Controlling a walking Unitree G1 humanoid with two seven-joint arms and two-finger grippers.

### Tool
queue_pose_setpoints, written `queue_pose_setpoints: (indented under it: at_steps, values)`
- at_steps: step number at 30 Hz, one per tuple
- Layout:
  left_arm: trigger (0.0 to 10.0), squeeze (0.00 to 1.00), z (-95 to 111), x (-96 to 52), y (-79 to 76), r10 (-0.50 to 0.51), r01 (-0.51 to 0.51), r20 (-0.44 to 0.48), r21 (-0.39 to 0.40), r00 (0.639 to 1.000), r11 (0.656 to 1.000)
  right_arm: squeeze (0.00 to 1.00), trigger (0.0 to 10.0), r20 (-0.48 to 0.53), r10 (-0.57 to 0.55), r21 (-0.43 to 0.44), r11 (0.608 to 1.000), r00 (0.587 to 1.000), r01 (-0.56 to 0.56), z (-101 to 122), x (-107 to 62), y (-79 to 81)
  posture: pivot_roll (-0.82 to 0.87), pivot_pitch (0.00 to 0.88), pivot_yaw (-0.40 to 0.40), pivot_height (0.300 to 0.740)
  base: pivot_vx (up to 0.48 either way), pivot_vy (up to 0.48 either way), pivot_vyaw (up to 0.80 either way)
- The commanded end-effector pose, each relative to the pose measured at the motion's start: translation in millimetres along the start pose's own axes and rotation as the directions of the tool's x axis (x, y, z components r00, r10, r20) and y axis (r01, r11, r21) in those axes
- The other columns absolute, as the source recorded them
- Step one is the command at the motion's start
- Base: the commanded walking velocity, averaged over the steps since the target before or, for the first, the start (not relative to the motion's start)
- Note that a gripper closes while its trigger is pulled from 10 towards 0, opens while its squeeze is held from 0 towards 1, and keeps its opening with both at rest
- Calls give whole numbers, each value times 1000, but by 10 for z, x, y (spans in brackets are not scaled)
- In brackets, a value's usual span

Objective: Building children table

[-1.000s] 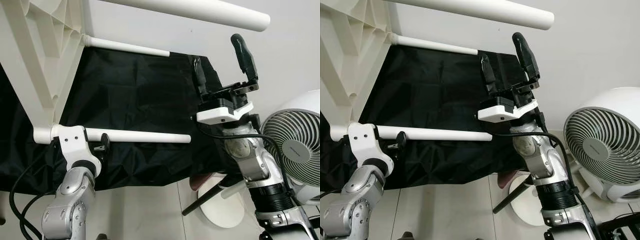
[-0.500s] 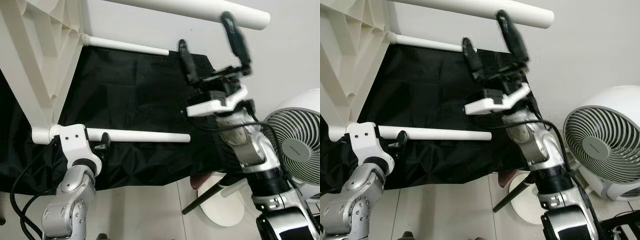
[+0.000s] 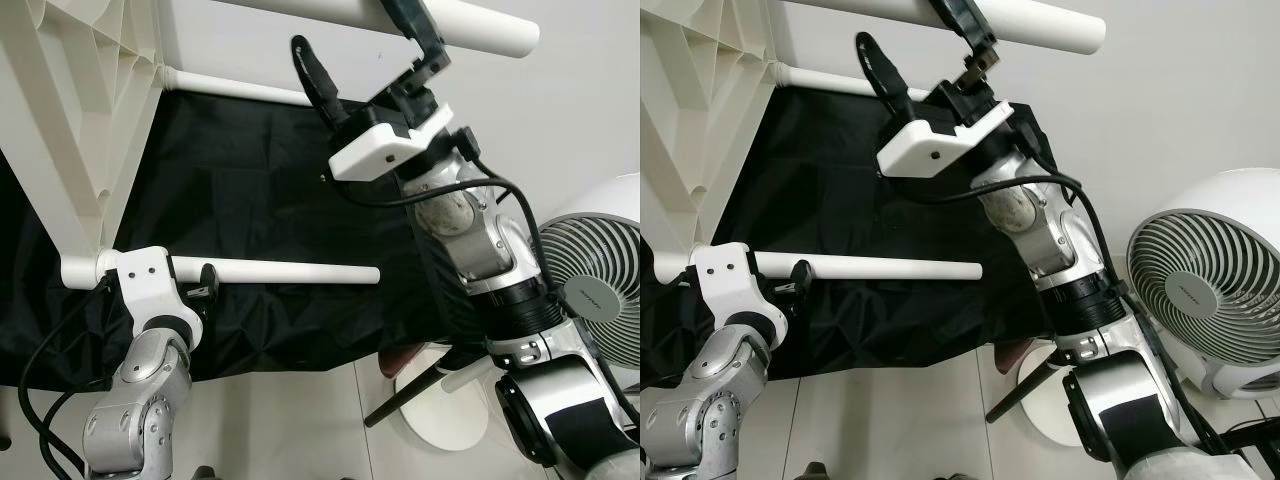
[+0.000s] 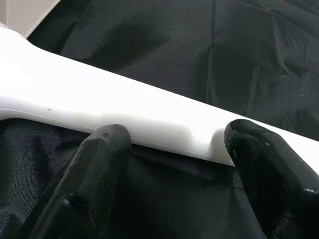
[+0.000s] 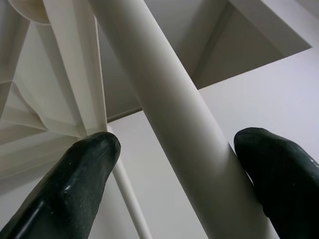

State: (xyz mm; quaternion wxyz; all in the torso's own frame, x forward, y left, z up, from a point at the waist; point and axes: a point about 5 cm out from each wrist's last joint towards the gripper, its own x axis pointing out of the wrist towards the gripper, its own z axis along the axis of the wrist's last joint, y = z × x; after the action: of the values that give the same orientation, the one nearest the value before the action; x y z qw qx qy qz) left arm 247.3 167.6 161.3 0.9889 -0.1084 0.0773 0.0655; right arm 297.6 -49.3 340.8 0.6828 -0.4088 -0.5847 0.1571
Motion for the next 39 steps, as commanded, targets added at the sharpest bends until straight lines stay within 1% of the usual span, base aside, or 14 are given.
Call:
queue_pose_setpoints:
  at_steps: [1, 4, 9, 14, 17, 21, 23, 29, 30, 32, 33, 36, 37, 39]
  values:
    - [10000, 0, 22, -1, -37, -16, 16, 0, -2, 1000, 1000, 0, 10000, 27, 27, 0, 1000, 999, -27, 15, 76, -69, 165, 78, -119, 740, 0, 0, 0]
    - [10000, 0, 30, 14, -45, -22, 22, -2, -2, 1000, 1000, 0, 10000, 55, 97, -15, 995, 994, -97, 22, 227, -183, 147, 79, -114, 740, 0, 0, 0]
    - [10000, 0, 32, 27, -60, -29, 29, -4, -8, 1000, 1000, 0, 10000, 62, 161, -46, 986, 985, -159, 39, 328, -248, 133, 79, -113, 740, 0, 0, 0]
    - [10000, 0, 24, 34, -70, -32, 31, -6, -11, 999, 999, 0, 10000, 57, 206, -50, 978, 977, -203, 54, 370, -264, 128, 78, -114, 740, 0, 0, 0]
    - [10000, 0, 25, 44, -87, -34, 34, -6, -18, 999, 999, 0, 10000, 10, 296, -43, 954, 955, -295, 39, 412, -252, 120, 79, -115, 740, 0, 0, 0]
    - [10000, 0, 27, 46, -89, -34, 34, -6, -20, 999, 999, 0, 10000, -19, 318, -40, 947, 948, -318, 20, 426, -250, 114, 79, -113, 740, 0, 0, 0]
    - [10000, 0, 26, 50, -99, -38, 37, -9, -21, 999, 999, 0, 10000, -90, 360, -27, 931, 929, -364, -35, 455, -237, 113, 77, -111, 740, 0, 0, 0]
    - [10000, 0, 29, 56, -105, -41, 41, -9, -21, 999, 999, 0, 9961, -118, 360, -25, 930, 925, -366, -50, 485, -238, 110, 77, -106, 740, 0, 0, 0]
    - [10000, 0, 31, 59, -106, -42, 41, -10, -21, 999, 999, 0, 9647, -134, 355, -25, 932, 925, -362, -53, 503, -246, 110, 76, -105, 740, 0, 0, 0]
    - [10000, 0, 26, 59, -110, -45, 44, -15, -21, 999, 999, 0, 4863, -179, 349, -35, 932, 920, -360, -78, 531, -244, 110, 76, -105, 740, 0, 0, 0]
    - [10000, 0, 21, 55, -111, -46, 45, -18, -21, 999, 999, 0, 1412, -194, 351, -34, 931, 916, -364, -89, 533, -239, 112, 79, -104, 740, 0, 0, 0]
    - [10000, 0, 14, 51, -113, -47, 46, -23, -21, 999, 999, 0, 1412, -207, 356, -30, 929, 911, -370, -96, 531, -234, 112, 79, -104, 740, 0, 0, 0]
    - [10000, 0, 1, 45, -115, -46, 46, -31, -20, 998, 999, 0, 0, -221, 361, -25, 927, 906, -375, -101, 528, -235, 113, 80, -105, 740, 0, 0, 0]
    - [10000, 0, -18, 41, -124, -48, 47, -46, -19, 998, 999, 0, 0, -231, 370, -20, 923, 900, -384, -110, 523, -234, 113, 80, -105, 740, 0, 0, 0]
